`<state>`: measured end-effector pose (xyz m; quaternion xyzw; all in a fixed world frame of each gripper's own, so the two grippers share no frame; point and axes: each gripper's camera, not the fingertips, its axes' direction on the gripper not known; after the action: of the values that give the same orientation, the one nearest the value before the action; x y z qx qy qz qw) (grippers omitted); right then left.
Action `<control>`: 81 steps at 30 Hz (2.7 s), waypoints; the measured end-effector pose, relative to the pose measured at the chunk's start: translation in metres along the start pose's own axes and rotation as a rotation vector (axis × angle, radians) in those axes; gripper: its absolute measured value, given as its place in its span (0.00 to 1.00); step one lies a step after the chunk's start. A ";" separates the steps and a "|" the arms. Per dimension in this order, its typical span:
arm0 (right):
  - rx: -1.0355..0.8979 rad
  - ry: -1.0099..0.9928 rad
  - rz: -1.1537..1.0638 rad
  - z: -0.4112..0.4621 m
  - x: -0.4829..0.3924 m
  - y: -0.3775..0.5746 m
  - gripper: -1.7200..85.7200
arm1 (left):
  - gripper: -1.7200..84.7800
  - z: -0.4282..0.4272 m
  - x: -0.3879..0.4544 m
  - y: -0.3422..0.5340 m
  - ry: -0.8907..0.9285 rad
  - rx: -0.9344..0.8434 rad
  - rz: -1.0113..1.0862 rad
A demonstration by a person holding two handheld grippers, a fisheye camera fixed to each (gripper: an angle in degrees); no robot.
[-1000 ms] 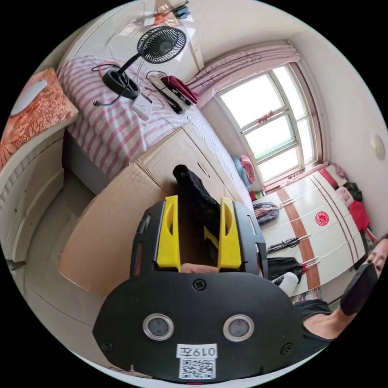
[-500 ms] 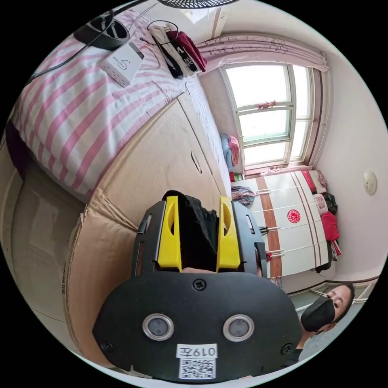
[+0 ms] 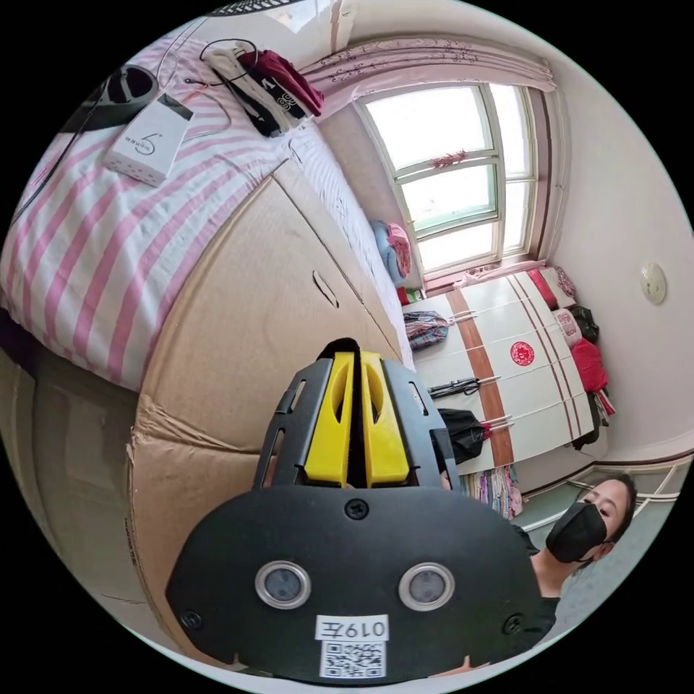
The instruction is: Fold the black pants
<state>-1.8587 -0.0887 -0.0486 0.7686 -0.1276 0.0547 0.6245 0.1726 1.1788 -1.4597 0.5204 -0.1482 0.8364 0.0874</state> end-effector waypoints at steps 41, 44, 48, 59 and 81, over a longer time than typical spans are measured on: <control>0.478 -0.035 0.935 -0.336 0.868 -0.208 0.05 | 0.04 0.494 0.520 0.045 -0.154 -0.252 0.626; 0.457 -0.117 1.096 -0.323 0.939 -0.157 0.05 | 0.04 0.577 0.525 0.057 -0.240 -0.333 0.620; 0.471 -0.187 1.258 -0.312 1.005 -0.101 0.06 | 0.04 0.672 0.518 0.069 -0.194 -0.473 0.595; 0.349 -0.308 1.662 -0.265 1.147 -0.024 0.10 | 0.05 0.780 0.495 0.080 0.127 -0.596 0.490; 0.157 -0.195 1.266 -0.183 1.261 -0.257 0.05 | 0.13 0.632 0.357 0.100 -0.306 -0.156 0.740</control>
<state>-0.5648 -0.0234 0.0544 0.5892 -0.6082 0.3517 0.3990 0.5182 0.8676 -0.8931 0.5423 -0.3997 0.7105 -0.2032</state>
